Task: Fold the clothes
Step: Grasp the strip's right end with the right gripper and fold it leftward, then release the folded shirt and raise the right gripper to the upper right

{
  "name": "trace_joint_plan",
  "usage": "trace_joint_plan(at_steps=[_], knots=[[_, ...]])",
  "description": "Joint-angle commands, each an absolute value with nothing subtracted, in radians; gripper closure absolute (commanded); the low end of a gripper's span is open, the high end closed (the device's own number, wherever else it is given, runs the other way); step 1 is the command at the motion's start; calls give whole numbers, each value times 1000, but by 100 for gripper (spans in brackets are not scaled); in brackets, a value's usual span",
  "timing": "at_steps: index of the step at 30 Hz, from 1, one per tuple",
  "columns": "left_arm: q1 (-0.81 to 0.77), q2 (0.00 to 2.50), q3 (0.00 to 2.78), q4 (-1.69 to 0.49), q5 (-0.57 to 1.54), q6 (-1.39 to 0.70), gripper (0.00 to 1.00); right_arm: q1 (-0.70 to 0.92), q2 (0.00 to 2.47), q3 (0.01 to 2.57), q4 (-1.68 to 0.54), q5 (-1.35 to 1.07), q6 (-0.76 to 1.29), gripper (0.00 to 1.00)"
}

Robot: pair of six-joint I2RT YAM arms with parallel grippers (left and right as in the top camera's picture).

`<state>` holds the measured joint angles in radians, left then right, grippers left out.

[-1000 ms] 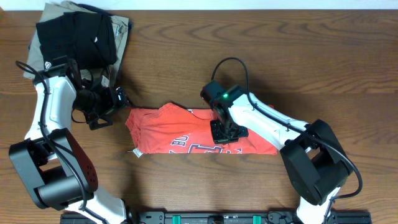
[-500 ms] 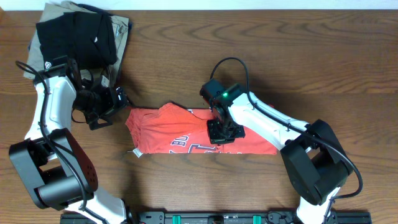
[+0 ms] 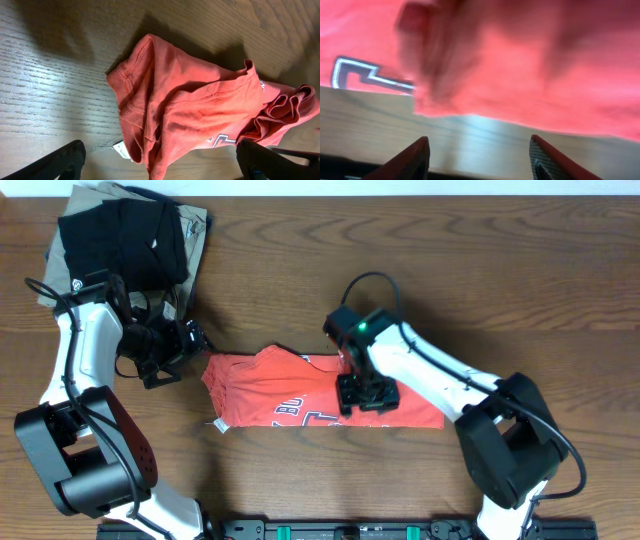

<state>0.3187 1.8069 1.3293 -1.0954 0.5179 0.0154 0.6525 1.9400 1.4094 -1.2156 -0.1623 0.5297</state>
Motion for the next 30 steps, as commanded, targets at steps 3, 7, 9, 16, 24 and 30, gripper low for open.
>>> trace_joint_plan(at_steps=[3, 7, 9, 16, 24, 30], knots=[[317, 1811, 1328, -1098, 524, 22, 2, 573, 1871, 1505, -1274, 73, 522, 28], [317, 1810, 1328, -1098, 524, 23, 2, 503, 1854, 1500, -1267, 151, 521, 48], [317, 1811, 1328, -1098, 524, 23, 2, 463, 1855, 1471, -1232, 138, 506, 67], [317, 1811, 1328, -1098, 524, 25, 2, 386, 1857, 1347, -1061, 44, 417, 81], [317, 1811, 1328, -1098, 524, 25, 2, 350, 1858, 1190, -791, 40, 376, 81], [317, 1811, 1328, -1097, 524, 25, 2, 340, 1859, 1114, -616, 64, 376, 77]])
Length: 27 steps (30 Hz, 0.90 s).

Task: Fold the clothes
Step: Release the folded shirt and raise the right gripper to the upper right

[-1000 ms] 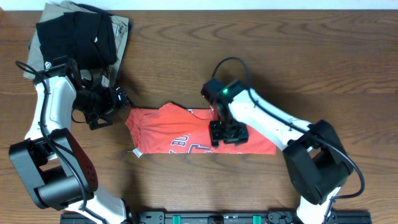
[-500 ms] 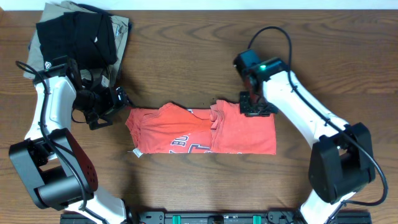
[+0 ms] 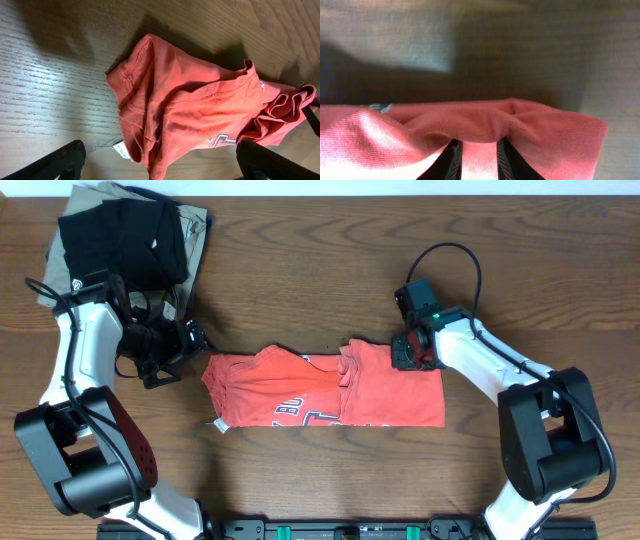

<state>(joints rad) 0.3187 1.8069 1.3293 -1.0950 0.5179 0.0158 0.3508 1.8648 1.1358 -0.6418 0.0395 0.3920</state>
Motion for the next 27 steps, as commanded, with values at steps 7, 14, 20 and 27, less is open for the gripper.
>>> trace_joint_plan(at_steps=[7, 14, 20, 27], knots=[[317, 1811, 1328, -1071, 524, 25, 2, 276, 1855, 1288, -788, 118, 356, 53], [317, 1811, 1327, -1027, 523, 59, 2, 130, 1855, 1608, -1093, 123, 253, 1], [339, 1847, 1323, -951, 488, 50, 2, 17, 1855, 1666, -1170, 115, 257, 1], [392, 1920, 1323, -965, 664, 139, 2, -119, 1855, 1665, -1219, 108, 257, 1]])
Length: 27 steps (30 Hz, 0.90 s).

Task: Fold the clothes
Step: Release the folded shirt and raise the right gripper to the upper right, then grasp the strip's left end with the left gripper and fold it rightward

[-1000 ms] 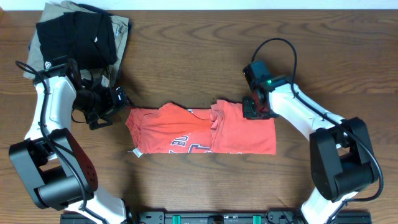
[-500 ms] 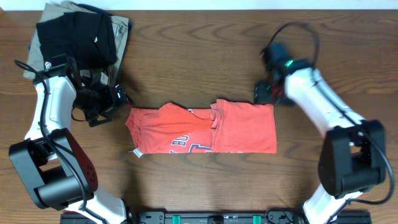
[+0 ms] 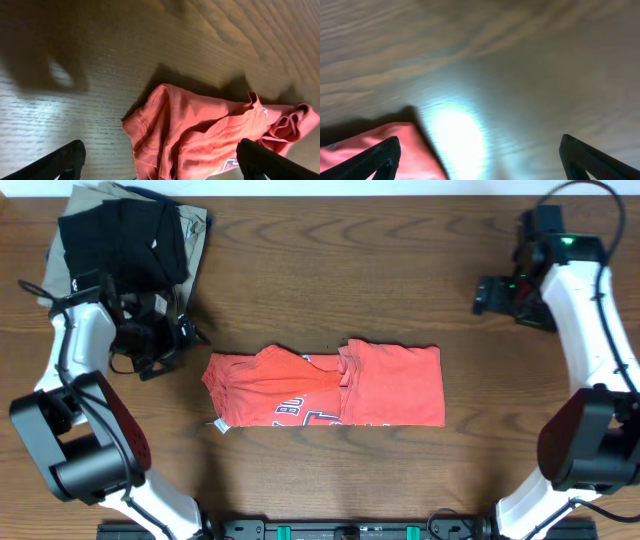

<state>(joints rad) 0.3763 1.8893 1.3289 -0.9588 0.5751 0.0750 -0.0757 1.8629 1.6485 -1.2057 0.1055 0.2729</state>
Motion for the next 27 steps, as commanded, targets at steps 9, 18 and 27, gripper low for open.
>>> trace_joint_plan(at_steps=[9, 18, 27], knots=[[390, 2044, 1323, -1061, 670, 201, 2, -176, 1855, 1658, -1257, 97, 257, 1], [354, 2093, 1254, -1057, 730, 281, 2, -176, 1855, 1658, -1257, 101, 257, 1], [245, 2093, 1198, -1052, 729, 264, 5, -176, 1855, 1658, -1257, 101, 257, 1]])
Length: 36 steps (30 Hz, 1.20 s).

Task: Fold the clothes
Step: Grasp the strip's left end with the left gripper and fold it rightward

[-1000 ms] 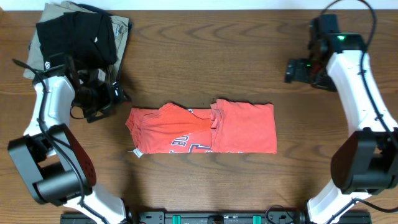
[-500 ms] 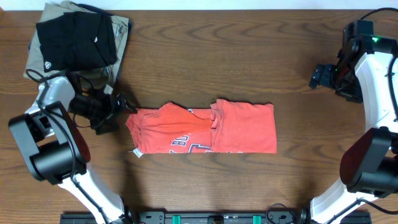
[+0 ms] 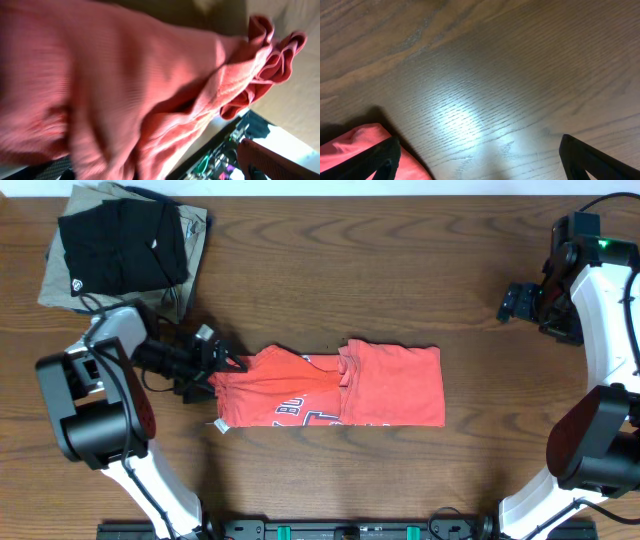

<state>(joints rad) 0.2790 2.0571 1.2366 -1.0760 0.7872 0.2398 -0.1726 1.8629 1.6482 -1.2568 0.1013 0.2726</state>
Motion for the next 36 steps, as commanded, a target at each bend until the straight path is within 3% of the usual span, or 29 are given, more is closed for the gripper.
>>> trace_joint_plan(at_steps=[1, 5, 8, 10, 19, 25, 36], knots=[[234, 2093, 1198, -1049, 729, 264, 7, -176, 1855, 1658, -1257, 101, 257, 1], [210, 2093, 1198, -1027, 724, 220, 34, -176, 1855, 1658, -1257, 101, 257, 1], [211, 2093, 1198, -1010, 721, 177, 66, -176, 1855, 1658, -1257, 101, 257, 1], [214, 2093, 1206, -1004, 717, 137, 94, -176, 1855, 1658, -1257, 101, 257, 1], [215, 2058, 1369, -1165, 485, -14, 94, -176, 1855, 1658, -1257, 101, 257, 1], [191, 1946, 1483, -1285, 469, -12, 94, -176, 1855, 1658, -1257, 101, 257, 1], [-120, 1738, 1489, -1275, 470, -21, 94, -176, 1855, 1658, -1257, 101, 257, 1]])
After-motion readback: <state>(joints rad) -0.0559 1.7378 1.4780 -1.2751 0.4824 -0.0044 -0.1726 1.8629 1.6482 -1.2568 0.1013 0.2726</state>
